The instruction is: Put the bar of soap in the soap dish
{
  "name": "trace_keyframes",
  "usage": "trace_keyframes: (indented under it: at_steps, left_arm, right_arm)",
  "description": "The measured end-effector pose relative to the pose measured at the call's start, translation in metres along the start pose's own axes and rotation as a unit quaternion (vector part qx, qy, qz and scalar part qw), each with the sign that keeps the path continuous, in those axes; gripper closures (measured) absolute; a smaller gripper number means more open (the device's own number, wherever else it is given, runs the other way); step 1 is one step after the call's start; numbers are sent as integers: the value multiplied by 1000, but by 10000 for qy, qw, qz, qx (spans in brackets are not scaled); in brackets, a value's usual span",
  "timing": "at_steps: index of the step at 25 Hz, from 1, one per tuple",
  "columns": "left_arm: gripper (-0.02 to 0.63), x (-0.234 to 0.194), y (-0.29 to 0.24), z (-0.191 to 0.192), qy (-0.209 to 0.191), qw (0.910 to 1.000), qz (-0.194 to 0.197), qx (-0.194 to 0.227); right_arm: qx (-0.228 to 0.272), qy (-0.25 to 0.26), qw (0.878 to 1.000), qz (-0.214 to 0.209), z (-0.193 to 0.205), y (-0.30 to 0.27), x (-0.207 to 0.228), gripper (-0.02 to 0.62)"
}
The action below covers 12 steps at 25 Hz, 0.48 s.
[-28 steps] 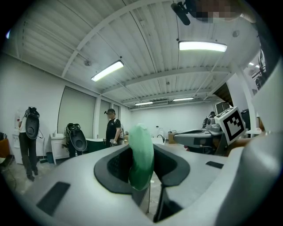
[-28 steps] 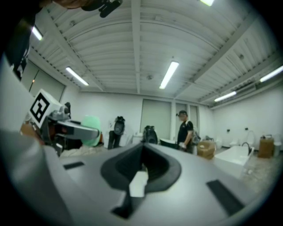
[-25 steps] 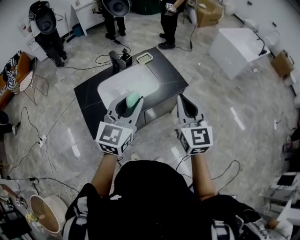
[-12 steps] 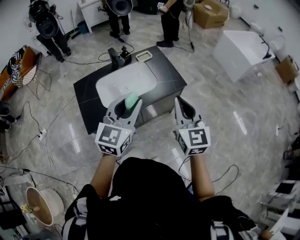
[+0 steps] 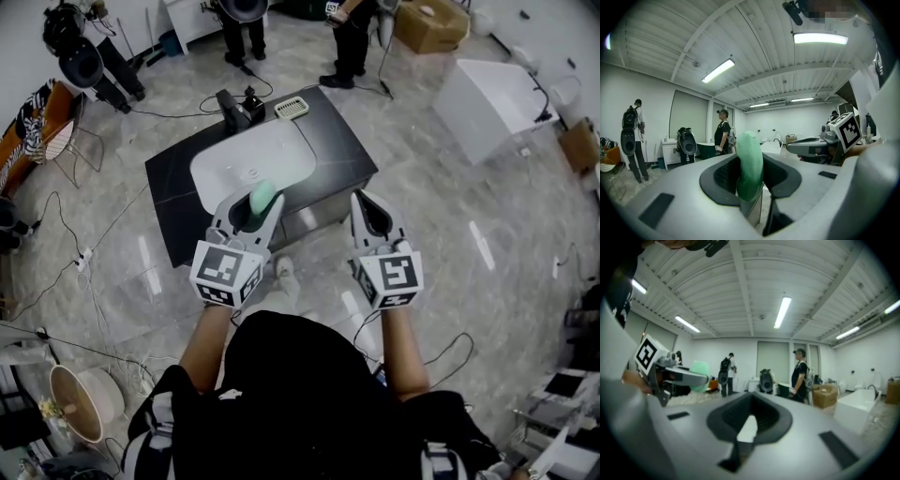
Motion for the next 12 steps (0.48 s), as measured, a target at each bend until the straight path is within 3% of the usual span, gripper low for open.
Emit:
trace_keyframes:
  at_steps: [12]
  left_arm:
    - [474, -62, -76, 16, 55, 10000, -6, -12]
  right_arm:
    - [-82, 50, 9999, 70, -6, -87, 38, 560]
Point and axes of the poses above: the fingertips, and each gripper's own axes: y backward along the fingers, x to its right, z out of its underside, the point moved 6 cm from there along y, backward along the fingers, and after that the axes turned 11 degrees about -y, right-handed, at the moved point
